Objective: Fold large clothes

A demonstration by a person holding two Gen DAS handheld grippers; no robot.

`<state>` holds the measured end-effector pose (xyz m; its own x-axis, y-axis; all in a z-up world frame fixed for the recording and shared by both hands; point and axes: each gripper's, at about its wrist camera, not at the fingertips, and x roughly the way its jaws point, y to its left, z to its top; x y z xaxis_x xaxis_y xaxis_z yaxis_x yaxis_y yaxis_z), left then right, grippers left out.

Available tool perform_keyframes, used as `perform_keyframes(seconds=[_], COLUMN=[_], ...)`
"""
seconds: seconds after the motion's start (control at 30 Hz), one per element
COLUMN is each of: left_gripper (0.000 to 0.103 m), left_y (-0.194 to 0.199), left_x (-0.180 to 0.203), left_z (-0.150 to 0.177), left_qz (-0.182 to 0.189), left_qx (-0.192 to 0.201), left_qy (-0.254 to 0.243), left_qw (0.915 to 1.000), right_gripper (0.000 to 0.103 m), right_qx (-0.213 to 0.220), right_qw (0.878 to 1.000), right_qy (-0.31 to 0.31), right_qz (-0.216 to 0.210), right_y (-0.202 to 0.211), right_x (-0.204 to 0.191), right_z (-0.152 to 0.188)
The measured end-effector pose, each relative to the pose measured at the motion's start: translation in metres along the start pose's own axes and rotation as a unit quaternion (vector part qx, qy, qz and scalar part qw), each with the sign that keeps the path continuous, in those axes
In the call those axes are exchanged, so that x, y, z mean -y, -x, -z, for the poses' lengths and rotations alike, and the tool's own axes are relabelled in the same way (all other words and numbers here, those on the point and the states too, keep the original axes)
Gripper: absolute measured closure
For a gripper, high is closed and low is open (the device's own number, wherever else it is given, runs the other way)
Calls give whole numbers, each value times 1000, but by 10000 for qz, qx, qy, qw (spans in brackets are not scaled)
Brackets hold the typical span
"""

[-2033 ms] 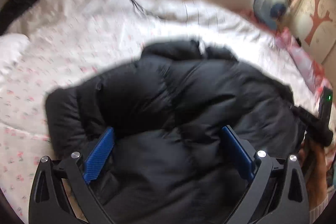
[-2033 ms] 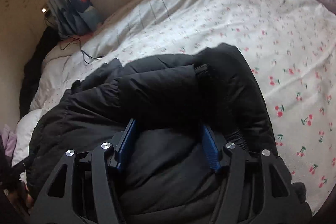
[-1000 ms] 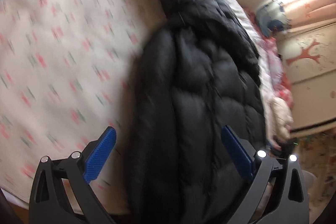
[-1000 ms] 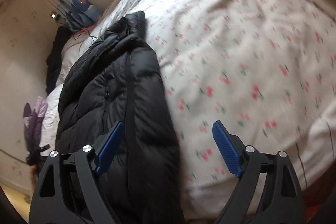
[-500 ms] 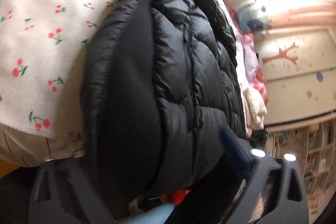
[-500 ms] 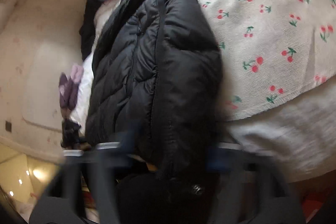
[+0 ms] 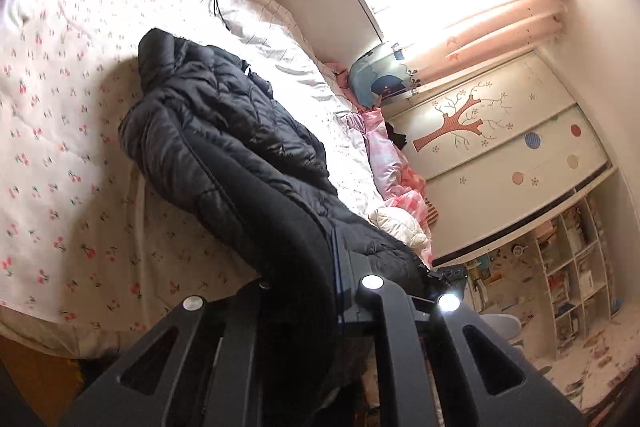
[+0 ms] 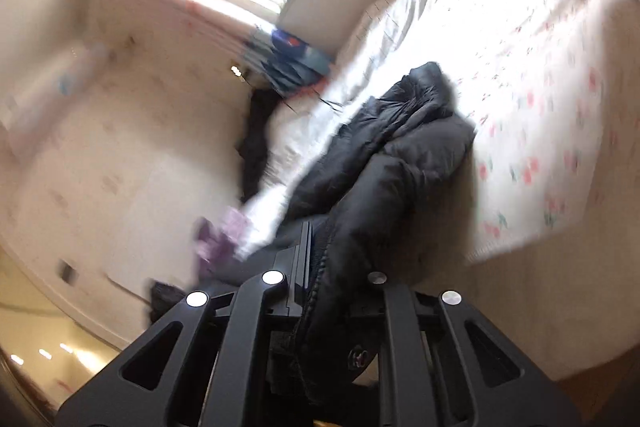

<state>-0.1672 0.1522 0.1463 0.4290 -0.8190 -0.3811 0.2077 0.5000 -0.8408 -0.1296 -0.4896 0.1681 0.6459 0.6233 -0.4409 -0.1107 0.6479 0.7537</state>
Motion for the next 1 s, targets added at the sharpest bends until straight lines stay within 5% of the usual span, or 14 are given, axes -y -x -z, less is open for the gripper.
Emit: perform_keyframes(seconds=[0.3, 0.5, 0.6, 0.7, 0.77, 0.87, 1.0], left_gripper=[93, 85, 79, 63, 55, 50, 45], left_y=[-5, 5, 37, 67, 83, 75, 7], left_x=[-65, -109, -98, -87, -78, -67, -54], left_z=[65, 92, 92, 76, 58, 28, 15], left_qz=[-371, -779, -1189, -1868, -2154, -1825, -1204], left_qx=[-685, -1280, -1213, -933, -577, -143, -238], left_qy=[619, 966, 630, 245, 89, -10, -409], left_qw=[9950, 9840, 9835, 9777, 9748, 9831, 9916], right_gripper=[93, 86, 72, 49, 48, 35, 30], right_qx=[-864, -1344, -1102, -666, -386, 37, 123], right_qw=[9938, 9812, 9822, 9839, 9883, 9879, 9739], right_qy=[-545, -1033, -795, -701, -392, 62, 670], right_qz=[435, 923, 1296, 1503, 1423, 1552, 2165], right_y=[-1, 6, 29, 54, 62, 51, 1], right_x=[56, 113, 107, 103, 94, 76, 83], right_z=[76, 117, 109, 84, 64, 34, -1])
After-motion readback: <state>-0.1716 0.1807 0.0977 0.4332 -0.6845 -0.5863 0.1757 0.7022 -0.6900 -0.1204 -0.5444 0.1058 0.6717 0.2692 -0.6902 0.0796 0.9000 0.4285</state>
